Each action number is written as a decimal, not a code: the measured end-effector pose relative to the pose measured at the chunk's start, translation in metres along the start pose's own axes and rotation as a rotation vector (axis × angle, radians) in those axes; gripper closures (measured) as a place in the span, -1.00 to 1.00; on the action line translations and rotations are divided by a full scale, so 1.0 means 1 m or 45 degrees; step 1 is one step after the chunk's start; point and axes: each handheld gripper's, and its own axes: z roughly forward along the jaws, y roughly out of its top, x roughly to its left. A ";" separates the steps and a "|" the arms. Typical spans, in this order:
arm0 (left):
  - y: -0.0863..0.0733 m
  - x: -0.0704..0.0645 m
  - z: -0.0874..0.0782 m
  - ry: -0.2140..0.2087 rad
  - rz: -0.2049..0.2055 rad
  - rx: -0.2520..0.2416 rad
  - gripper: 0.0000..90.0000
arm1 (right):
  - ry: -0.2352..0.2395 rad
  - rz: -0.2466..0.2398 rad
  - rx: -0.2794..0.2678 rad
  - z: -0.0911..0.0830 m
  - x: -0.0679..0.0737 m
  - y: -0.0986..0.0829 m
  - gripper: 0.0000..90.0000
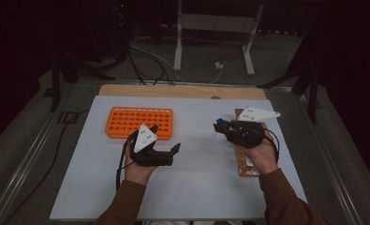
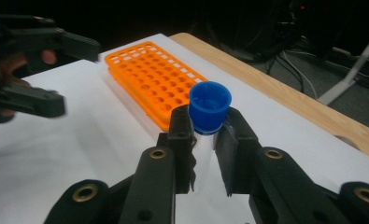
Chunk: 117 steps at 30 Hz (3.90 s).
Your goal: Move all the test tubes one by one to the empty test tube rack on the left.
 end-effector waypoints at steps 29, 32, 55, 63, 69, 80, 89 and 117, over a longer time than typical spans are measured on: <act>0.013 -0.032 0.043 -0.193 0.073 -0.051 0.52 | 0.161 -0.018 0.030 0.036 0.032 0.013 0.71; 0.012 -0.033 0.044 -0.215 0.102 -0.049 0.69 | 0.158 -0.016 0.035 0.037 0.033 0.012 0.71; 0.012 0.006 0.034 -0.116 -0.003 -0.101 0.74 | -0.074 0.098 -0.076 -0.009 -0.005 -0.023 -0.68; 0.009 0.027 0.035 -0.052 -0.033 -0.116 0.74 | -0.135 0.144 -0.068 -0.021 -0.018 -0.041 -0.96; 0.005 0.038 0.039 -0.014 -0.063 -0.120 0.74 | -0.190 0.200 -0.090 -0.031 -0.027 -0.054 -1.00; -0.006 0.053 0.054 0.056 -0.091 -0.079 0.73 | -0.210 0.247 -0.142 -0.047 -0.034 -0.065 -1.00; -0.024 0.064 0.070 0.123 -0.146 -0.025 0.73 | -0.215 0.253 -0.148 -0.051 -0.036 -0.068 -1.00; -0.052 0.064 0.087 0.170 -0.074 0.215 0.72 | -0.187 0.239 -0.148 -0.049 -0.035 -0.069 -1.00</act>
